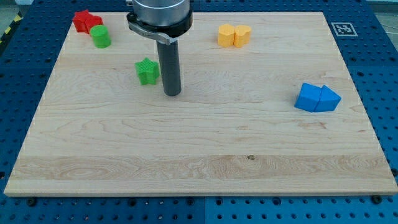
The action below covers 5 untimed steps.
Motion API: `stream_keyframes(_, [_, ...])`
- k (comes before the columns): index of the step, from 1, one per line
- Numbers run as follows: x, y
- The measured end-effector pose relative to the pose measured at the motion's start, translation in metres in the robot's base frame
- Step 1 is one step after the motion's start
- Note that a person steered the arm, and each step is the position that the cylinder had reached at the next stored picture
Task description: Move the green star into the right side of the green circle
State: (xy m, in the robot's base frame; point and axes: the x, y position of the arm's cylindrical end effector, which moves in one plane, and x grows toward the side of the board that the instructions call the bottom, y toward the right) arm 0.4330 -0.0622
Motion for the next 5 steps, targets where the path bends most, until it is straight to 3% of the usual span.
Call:
stream_keyframes(2, [-0.051, -0.062])
stream_keyframes(5, [-0.133, -0.11])
